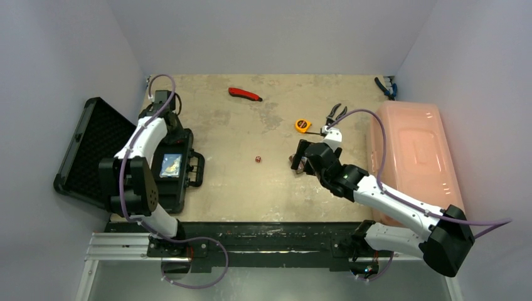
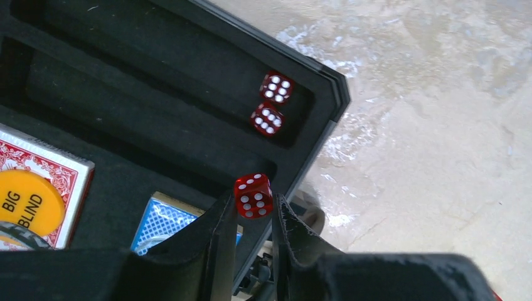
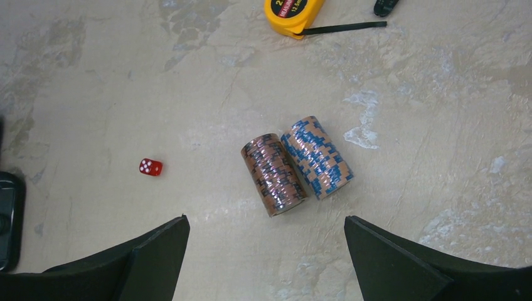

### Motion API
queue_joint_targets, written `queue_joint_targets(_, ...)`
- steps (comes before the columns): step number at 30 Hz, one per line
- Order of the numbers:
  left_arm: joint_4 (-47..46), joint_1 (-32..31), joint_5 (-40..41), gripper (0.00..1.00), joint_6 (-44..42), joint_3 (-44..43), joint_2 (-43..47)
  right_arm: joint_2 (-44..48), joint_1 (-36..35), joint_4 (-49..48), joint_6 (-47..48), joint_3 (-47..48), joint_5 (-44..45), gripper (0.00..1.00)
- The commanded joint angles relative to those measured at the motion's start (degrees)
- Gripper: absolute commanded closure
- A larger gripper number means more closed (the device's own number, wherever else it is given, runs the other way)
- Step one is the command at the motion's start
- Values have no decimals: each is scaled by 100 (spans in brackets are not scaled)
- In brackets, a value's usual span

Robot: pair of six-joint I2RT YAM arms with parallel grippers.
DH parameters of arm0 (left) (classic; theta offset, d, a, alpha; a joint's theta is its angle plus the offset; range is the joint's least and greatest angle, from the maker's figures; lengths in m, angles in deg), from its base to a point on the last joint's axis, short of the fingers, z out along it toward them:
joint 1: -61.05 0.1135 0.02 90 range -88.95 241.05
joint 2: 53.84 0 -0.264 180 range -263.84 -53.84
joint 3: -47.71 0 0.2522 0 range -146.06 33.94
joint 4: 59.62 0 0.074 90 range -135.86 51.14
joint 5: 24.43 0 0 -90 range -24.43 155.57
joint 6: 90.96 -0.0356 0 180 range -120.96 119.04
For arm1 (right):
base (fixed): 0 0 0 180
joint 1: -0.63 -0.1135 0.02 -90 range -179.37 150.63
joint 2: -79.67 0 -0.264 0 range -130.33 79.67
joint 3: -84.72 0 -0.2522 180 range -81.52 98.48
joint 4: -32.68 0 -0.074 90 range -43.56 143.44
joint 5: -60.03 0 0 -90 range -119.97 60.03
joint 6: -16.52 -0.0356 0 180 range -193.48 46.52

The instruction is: Pack up texas hold em set

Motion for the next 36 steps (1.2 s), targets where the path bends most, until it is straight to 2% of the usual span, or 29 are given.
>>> queue_joint_targets(1, 64, 235, -126, 100, 114, -296, -204, 29, -10, -139, 134, 26, 215, 1)
queue_joint_targets(9, -100, 360, -489, 100, 204, -281, -676, 110, -10, -98, 167, -64, 258, 1)
queue_joint_targets(15, -142, 374, -473, 100, 232, -271, -867, 138, -10, -28, 211, -7, 332, 1)
queue_joint_targets(36, -370, 373, -871, 100, 222, 71, -763, 111, -10, -25, 200, -37, 338, 1)
